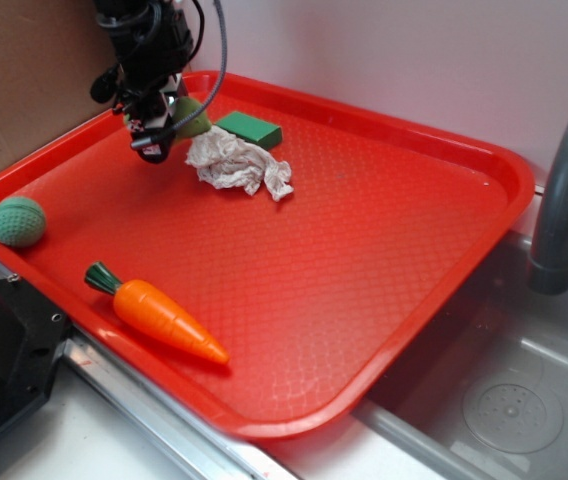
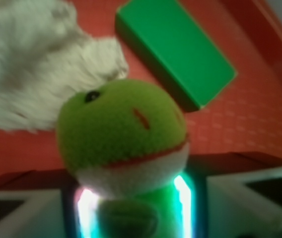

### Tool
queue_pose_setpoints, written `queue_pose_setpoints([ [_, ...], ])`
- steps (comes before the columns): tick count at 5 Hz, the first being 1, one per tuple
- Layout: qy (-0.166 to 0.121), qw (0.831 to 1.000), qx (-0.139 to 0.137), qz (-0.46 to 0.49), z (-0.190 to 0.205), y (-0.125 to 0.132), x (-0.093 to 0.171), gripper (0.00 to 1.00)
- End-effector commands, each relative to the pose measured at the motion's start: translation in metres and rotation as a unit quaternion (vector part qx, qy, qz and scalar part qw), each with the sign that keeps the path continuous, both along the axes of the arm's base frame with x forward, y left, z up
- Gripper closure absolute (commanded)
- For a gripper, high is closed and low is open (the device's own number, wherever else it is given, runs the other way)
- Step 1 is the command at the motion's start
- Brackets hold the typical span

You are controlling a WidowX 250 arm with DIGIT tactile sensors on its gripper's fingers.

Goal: Grab the green animal.

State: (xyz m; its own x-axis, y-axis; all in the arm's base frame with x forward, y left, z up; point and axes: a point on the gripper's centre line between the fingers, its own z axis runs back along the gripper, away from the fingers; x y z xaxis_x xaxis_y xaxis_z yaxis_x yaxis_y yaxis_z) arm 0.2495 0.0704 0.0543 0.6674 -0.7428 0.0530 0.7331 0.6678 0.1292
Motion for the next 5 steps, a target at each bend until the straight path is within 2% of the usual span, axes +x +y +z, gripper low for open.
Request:
queue_pose_setpoints([
  [1,0.020,0.972,0.024,0.233,0.084,-0.040,-0.019,1.00],
  [2,0.059,0.934,-0.026,0.352,0.107,-0.056,-0.029,1.00],
  [3,0.062,0.912,-0.055,0.401,0.125,-0.068,-0.042,1.00],
  [4,0.039,0.900,-0.051,0.431,0.138,-0.076,-0.051,1.00],
  [5,0.021,0.900,-0.044,0.434,0.135,-0.077,-0.050,1.00],
])
